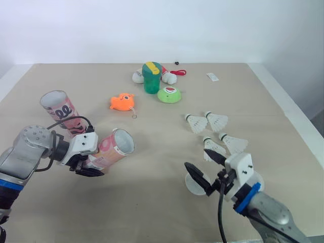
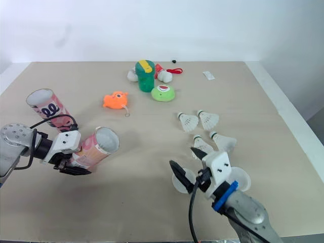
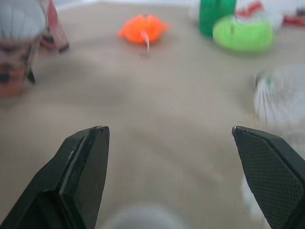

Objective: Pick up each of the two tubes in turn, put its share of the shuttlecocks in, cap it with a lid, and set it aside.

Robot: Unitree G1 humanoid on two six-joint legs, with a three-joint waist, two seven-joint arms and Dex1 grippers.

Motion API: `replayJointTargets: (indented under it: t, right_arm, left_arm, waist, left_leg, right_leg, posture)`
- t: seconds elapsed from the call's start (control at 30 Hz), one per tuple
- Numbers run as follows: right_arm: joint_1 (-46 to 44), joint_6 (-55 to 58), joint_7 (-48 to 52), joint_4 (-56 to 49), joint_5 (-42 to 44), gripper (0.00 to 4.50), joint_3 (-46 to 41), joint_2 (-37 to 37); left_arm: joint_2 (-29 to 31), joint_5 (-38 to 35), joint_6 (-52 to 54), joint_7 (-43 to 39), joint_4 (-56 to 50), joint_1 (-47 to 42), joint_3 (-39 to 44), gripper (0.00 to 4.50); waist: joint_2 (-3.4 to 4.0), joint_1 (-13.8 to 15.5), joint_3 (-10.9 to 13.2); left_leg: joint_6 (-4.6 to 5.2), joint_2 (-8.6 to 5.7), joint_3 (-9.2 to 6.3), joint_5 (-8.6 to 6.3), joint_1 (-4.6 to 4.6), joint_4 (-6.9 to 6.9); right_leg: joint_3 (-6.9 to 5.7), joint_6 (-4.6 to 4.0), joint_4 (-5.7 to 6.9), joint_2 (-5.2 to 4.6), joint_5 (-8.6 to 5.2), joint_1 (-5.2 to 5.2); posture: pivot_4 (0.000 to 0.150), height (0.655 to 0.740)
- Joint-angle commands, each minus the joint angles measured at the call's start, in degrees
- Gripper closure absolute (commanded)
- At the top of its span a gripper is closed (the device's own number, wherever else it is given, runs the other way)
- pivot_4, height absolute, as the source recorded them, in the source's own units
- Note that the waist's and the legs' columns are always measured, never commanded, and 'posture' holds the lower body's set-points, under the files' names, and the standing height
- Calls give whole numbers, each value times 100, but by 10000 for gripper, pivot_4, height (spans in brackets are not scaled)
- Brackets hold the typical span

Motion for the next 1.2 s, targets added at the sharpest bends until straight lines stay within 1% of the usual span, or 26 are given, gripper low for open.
replayJointTargets:
  t: [0.03,0.2,0.37,0.57,0.87,0.9,0.93,0.97,1.03,1.07,1.1,1.13,1.2]
  right_arm:
    - [195,-219,-209,-163,71,900,-167,149]
    - [-75,-41,-632,364,-28,900,-134,330]
    - [-607,160,-949,801,46,900,-140,479]
    - [-1101,279,-1065,1212,292,900,-225,651]
    - [-1561,427,-1298,1695,563,900,-432,876]
    - [-1574,433,-1294,1713,593,4692,-433,888]
    - [-1583,433,-1291,1721,606,6133,-428,892]
    - [-1590,436,-1286,1728,618,9417,-422,894]
    - [-1601,454,-1290,1744,655,19883,-432,915]
    - [-1603,458,-1292,1749,665,24128,-436,924]
    - [-1605,468,-1297,1752,695,31419,-449,939]
    - [-1607,475,-1301,1754,716,35541,-457,947]
    - [-1605,524,-1284,1691,831,41282,-471,962]
  left_arm:
    - [-119,20,-57,-30,67,-46,-150,12956]
    - [-175,39,-57,-41,80,-63,-147,12956]
    - [-163,40,-40,-3,53,-8,-99,12956]
    - [-114,0,23,59,-46,111,-4,12956]
    - [-59,-86,161,138,-241,272,146,12956]
    - [-61,-90,177,143,-257,283,158,12956]
    - [-61,-91,185,145,-263,288,167,12956]
    - [-63,-90,190,147,-264,291,173,12956]
    - [-68,-92,200,152,-270,294,184,12956]
    - [-71,-94,208,154,-276,295,188,12956]
    - [-73,-97,216,156,-283,295,191,12956]
    - [-75,-99,221,157,-287,295,192,12956]
    - [-84,-99,221,159,-282,286,189,12956]
  waist:
    - [0,3,0]
    - [-1,5,-1]
    - [2,9,-2]
    - [3,13,-2]
    - [5,7,-2]
    - [5,7,-2]
    - [5,7,-2]
    - [5,7,-2]
    - [5,7,-2]
    - [5,7,-2]
    - [5,7,-2]
    - [5,7,-2]
    - [5,7,-2]
  left_leg:
    - [-1,0,0,1,0,2]
    - [-3,-4,4,4,2,8]
    - [-3,-11,15,4,1,6]
    - [-3,-12,14,4,0,5]
    - [-2,-10,16,4,1,4]
    - [-2,-10,16,4,0,4]
    - [-2,-10,17,3,0,4]
    - [-2,-11,18,3,0,2]
    - [-2,-11,18,3,0,2]
    - [-2,-10,18,3,0,1]
    - [-2,-10,17,3,0,0]
    - [-2,-10,17,3,0,0]
    - [-2,-10,17,3,0,0]
  right_leg:
    - [0,-4,0,0,-1,0]
    - [6,-5,0,-6,1,3]
    - [16,2,0,-14,-2,1]
    - [16,4,-1,-13,-1,1]
    - [19,6,-1,-11,1,0]
    - [18,8,-1,-11,1,0]
    - [19,11,-1,-11,2,0]
    - [20,15,-1,-11,3,0]
    - [19,17,-1,-11,3,-1]
    - [19,18,-1,-11,3,-1]
    - [19,18,-1,-10,3,-1]
    - [18,17,-1,-10,3,-1]
    - [19,18,-1,-10,3,-1]
  posture:
    - [1500,7400]
    - [1500,7400]
    - [1500,7400]
    - [1500,7400]
    - [1500,7400]
    - [1500,7400]
    - [1500,7400]
    - [1500,7400]
    - [1500,7400]
    - [1500,7400]
    - [1500,7400]
    - [1500,7400]
    - [1500,7400]
